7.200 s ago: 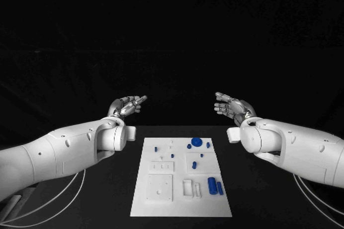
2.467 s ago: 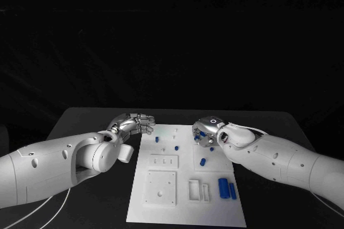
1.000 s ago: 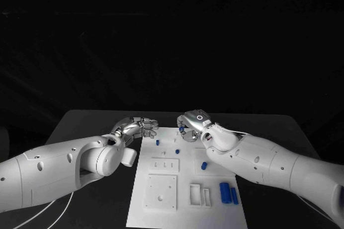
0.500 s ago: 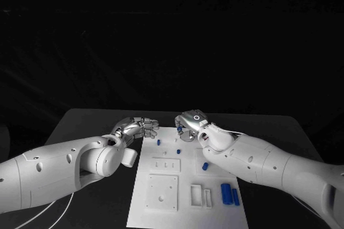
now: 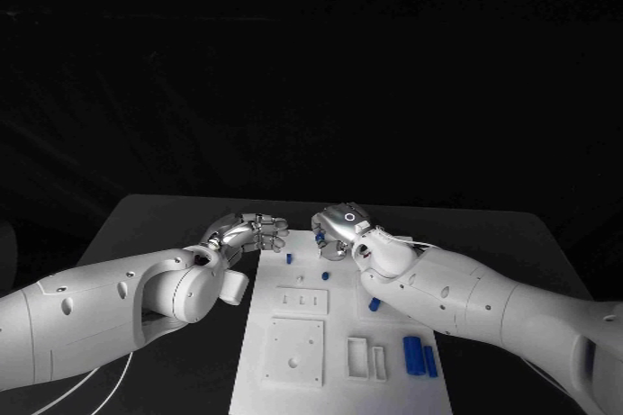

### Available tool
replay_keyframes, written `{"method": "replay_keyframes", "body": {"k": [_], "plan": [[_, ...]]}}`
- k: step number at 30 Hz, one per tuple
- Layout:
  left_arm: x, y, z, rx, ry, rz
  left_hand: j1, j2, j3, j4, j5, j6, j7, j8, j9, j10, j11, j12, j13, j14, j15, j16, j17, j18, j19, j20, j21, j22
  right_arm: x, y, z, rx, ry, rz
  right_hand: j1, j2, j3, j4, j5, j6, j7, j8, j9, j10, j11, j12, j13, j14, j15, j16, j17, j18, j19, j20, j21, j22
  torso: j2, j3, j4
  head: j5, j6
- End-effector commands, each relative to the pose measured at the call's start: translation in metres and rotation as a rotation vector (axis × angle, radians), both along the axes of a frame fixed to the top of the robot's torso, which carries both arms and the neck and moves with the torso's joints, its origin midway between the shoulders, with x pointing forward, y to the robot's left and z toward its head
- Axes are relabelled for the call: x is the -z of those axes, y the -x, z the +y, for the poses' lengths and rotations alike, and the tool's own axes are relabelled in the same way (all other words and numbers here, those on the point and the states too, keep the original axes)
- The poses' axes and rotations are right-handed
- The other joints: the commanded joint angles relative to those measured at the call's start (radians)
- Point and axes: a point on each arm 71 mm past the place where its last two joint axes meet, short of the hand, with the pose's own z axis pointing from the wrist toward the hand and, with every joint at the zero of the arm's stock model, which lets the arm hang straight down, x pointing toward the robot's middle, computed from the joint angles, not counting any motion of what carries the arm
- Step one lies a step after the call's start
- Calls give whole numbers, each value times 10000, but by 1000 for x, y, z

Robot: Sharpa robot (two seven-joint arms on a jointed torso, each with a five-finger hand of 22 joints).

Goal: Assemble the parts on the task board

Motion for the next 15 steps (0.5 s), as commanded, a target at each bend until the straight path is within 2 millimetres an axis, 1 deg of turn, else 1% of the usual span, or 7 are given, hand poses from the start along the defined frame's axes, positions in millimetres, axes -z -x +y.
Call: {"method": "replay_keyframes", "body": {"k": [1,6,13,14,15], "plan": [[-3,0,-2,41,98,-133,-46,-25,47,-8,-38,24,18,-18,-15,-52,-24,-55,6,29,-47,26,10,208,-9,-50,43,222,1,-1,-1,68,214,43,128,-8,49,-13,68,79,3,1,14,254,-79,23,960,-183,-249,41,-12,697,149,-196,36,205,20,-9,-5,37,-23],[-4,0,-1,38,95,-142,-46,-27,48,-9,-39,25,17,-17,-16,-52,-24,-55,7,30,-46,26,11,208,-9,-50,45,222,2,-3,-5,196,403,-64,128,-10,51,-12,67,78,4,-2,16,250,-78,20,967,-184,-249,42,-14,697,148,-197,38,204,29,-4,-26,60,-31],[-4,0,-1,48,98,-141,-47,-30,49,-11,-40,26,16,-15,-18,-52,-24,-55,8,30,-46,25,14,208,-10,-49,49,222,1,-4,-9,415,514,-289,133,-20,63,-6,68,84,2,-6,23,247,-78,15,989,-184,-248,45,-20,697,146,-200,44,203,32,-3,-25,57,-26],[-4,0,-1,47,97,-139,-47,-30,50,-12,-40,26,16,-15,-18,-52,-24,-54,8,30,-46,25,14,208,-10,-49,50,222,1,-4,-9,429,507,-303,135,-21,66,-5,68,85,2,-7,24,247,-78,14,992,-184,-248,46,-21,697,146,-200,45,203,36,-1,-18,50,-21],[-4,0,-1,49,97,-137,-47,-30,50,-12,-40,26,16,-14,-18,-52,-24,-54,8,30,-46,25,14,208,-10,-49,50,222,1,-4,-9,422,505,-304,136,-21,68,-4,68,86,1,-7,25,247,-78,14,995,-183,-248,46,-22,697,146,-200,45,202,40,4,31,16,-18]]}}
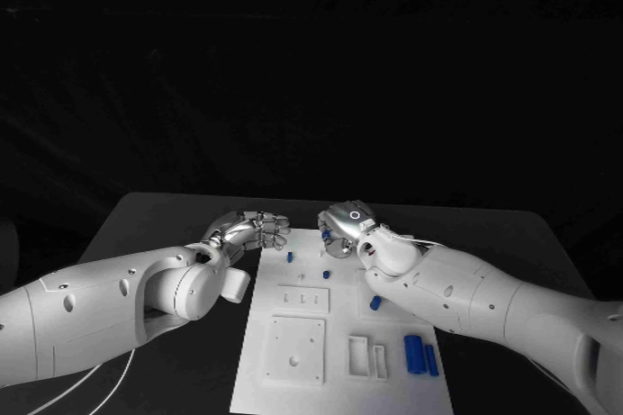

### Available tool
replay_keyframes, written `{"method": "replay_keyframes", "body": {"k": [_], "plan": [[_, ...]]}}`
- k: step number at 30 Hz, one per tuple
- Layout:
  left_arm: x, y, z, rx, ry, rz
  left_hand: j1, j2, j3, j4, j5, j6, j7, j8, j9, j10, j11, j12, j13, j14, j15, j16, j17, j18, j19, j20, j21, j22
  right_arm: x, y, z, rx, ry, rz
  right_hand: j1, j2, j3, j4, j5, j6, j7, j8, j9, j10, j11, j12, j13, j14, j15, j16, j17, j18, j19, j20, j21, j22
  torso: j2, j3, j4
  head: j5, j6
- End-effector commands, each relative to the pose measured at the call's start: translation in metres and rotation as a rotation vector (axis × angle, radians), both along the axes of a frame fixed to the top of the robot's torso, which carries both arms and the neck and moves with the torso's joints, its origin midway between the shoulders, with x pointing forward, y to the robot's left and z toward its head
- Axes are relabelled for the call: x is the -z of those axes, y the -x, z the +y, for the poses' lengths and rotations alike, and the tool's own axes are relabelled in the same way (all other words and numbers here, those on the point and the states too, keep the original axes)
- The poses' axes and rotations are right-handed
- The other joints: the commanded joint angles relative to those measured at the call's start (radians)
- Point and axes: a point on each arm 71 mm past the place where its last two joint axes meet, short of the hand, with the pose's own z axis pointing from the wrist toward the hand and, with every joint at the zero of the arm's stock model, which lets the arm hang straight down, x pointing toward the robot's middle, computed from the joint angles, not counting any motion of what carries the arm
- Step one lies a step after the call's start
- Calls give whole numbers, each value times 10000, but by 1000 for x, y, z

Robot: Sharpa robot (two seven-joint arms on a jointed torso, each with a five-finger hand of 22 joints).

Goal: Assemble the parts on the task board

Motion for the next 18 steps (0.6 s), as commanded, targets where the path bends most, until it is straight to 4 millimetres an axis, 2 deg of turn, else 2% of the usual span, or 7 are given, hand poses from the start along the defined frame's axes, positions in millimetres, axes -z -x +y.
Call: {"method": "replay_keyframes", "body": {"k": [1,11,18], "plan": [[-2,0,-1,45,88,-105,-47,-30,50,-12,-40,26,16,-14,-9,-52,-24,-55,8,30,-46,25,17,105,-11,-51,51,224,1,0,-1,146,260,-138,106,26,72,-3,24,88,0,-3,20,245,-76,23,997,-184,-247,47,-14,699,145,-201,47,202,15,14,100,-94,12],[-2,0,-2,45,82,-93,-48,-31,52,-13,-41,26,16,-13,-10,-52,-24,-54,9,30,-46,24,18,105,-12,-50,54,223,4,2,4,3,320,200,108,13,83,3,24,94,-1,-6,26,246,-77,21,1016,-183,-248,52,-18,699,144,-202,53,201,32,5,86,-96,7],[-2,0,-2,43,78,-88,-49,-31,53,-14,-41,26,16,-12,-11,-52,-24,-55,9,30,-46,24,19,105,-12,-50,55,223,6,2,5,14,437,360,92,-17,85,17,23,94,1,-14,32,240,-74,14,1037,-184,-245,55,-24,699,139,-200,58,200,35,1,99,-109,0]]}}
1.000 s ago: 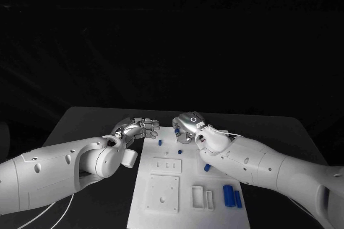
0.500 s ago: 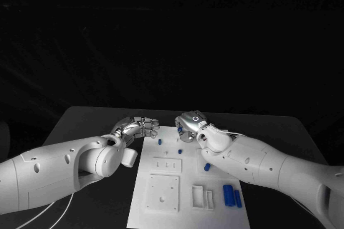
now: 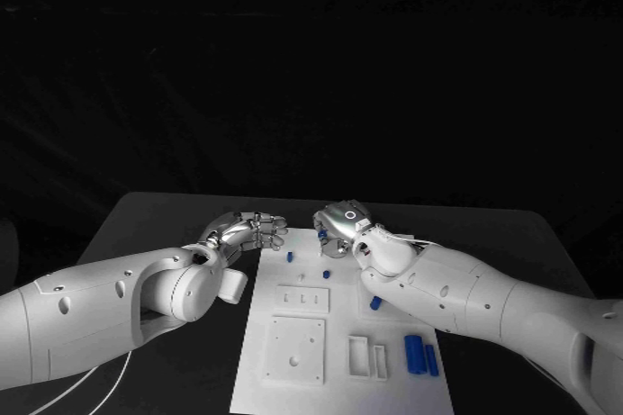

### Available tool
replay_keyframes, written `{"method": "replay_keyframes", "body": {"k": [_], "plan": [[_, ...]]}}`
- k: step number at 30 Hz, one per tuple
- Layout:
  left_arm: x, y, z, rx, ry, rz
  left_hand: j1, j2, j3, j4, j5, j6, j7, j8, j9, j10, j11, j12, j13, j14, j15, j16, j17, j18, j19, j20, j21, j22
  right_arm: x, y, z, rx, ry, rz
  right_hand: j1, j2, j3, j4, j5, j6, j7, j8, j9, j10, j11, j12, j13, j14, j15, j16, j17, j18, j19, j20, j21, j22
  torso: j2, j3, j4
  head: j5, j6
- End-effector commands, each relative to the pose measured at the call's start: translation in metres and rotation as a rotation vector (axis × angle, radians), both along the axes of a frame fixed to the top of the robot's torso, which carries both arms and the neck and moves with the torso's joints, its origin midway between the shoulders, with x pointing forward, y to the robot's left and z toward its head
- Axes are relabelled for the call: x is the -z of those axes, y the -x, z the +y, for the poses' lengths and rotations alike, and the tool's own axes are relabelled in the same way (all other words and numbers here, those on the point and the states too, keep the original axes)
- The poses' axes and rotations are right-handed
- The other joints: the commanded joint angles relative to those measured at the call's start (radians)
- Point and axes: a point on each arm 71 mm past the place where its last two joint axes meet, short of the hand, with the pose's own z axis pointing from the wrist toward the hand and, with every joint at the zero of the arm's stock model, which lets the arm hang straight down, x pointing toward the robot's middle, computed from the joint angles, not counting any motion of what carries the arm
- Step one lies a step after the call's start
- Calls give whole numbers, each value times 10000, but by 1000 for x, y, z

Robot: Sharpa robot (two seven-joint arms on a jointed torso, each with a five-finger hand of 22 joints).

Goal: Assemble the parts on the task board

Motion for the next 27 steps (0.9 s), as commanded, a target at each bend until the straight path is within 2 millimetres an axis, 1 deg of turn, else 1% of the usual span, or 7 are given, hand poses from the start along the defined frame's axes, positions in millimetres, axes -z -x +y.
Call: {"method": "replay_keyframes", "body": {"k": [1,11,20,27], "plan": [[-2,0,-2,49,82,-91,-50,-32,53,-14,-41,26,15,-12,-11,-53,-23,-55,9,30,-46,24,12,112,-12,-50,56,225,8,0,0,47,436,443,75,-34,60,-8,24,74,22,16,18,239,-73,58,1039,-184,-244,56,-16,700,136,-201,58,200,4,-7,10,-7,-18],[-2,0,0,17,76,-97,-48,-36,56,-19,-43,28,14,-9,-14,-53,-23,-54,11,30,-46,23,16,113,-15,-50,61,224,10,-1,-6,283,599,529,68,-40,68,5,24,74,22,8,23,235,-72,52,1060,-185,-243,59,-22,700,131,-199,63,199,10,-9,-13,8,-37],[-2,0,1,-18,62,-99,-50,-37,58,-21,-45,28,14,-7,-16,-53,-23,-54,12,31,-46,23,18,113,-15,-50,65,224,11,0,-4,223,690,672,60,-58,73,10,24,76,22,3,30,233,-73,47,1079,-185,-243,63,-27,700,126,-198,68,199,15,-8,-6,9,-37],[-2,0,1,-27,61,-99,-51,-38,60,-23,-46,28,14,-5,-18,-54,-23,-55,12,31,-46,22,21,113,-16,-50,69,223,12,-1,-7,403,724,617,58,-76,87,16,25,78,21,-5,36,229,-73,41,1101,-187,-243,66,-33,700,120,-197,72,198,20,-10,-8,12,-51]]}}
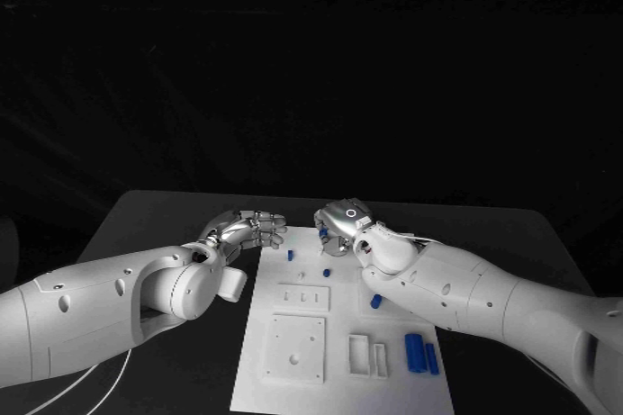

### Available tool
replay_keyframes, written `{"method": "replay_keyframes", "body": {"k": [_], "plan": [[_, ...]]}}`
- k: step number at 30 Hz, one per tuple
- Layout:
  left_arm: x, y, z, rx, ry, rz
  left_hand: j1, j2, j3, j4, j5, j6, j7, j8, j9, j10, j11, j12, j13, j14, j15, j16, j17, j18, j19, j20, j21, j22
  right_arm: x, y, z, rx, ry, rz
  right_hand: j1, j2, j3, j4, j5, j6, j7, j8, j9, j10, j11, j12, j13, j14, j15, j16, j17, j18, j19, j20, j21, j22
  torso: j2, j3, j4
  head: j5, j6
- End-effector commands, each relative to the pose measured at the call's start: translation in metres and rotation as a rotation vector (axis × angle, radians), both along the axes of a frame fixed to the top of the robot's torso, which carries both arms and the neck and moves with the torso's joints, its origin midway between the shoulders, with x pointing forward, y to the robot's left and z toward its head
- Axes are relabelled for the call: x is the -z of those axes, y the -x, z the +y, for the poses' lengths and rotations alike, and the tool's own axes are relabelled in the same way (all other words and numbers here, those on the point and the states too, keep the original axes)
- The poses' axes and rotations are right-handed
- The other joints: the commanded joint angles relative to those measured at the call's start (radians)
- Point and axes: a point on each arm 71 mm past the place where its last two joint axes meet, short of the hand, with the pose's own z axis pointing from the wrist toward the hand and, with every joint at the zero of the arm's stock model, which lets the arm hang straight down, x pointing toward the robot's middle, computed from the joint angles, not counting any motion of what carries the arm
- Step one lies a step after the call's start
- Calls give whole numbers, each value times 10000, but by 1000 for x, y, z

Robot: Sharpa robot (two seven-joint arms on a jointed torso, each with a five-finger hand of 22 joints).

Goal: Assemble the parts on the task board

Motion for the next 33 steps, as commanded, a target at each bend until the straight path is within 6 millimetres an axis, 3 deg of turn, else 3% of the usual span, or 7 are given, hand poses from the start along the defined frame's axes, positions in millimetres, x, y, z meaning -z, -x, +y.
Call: {"method": "replay_keyframes", "body": {"k": [1,33], "plan": [[-2,0,0,6,69,-98,-51,-38,61,-23,-46,28,14,-5,-10,-54,-23,-55,12,32,-46,22,15,138,-16,-51,70,225,13,0,-7,377,590,454,63,-75,67,-10,64,86,16,30,21,228,-73,21,1107,-165,-221,67,-14,701,138,-178,33,198,1,-2,0,-6,-2],[-2,0,1,-32,57,-92,-55,-39,70,-31,-48,24,12,1,-19,-62,-20,-58,15,32,-46,19,26,139,-21,-51,87,223,13,4,-7,149,473,421,72,-157,170,35,64,126,5,6,62,238,-82,1,1228,-166,-231,95,-42,701,141,-193,67,193,15,-10,-2,-2,5]]}}
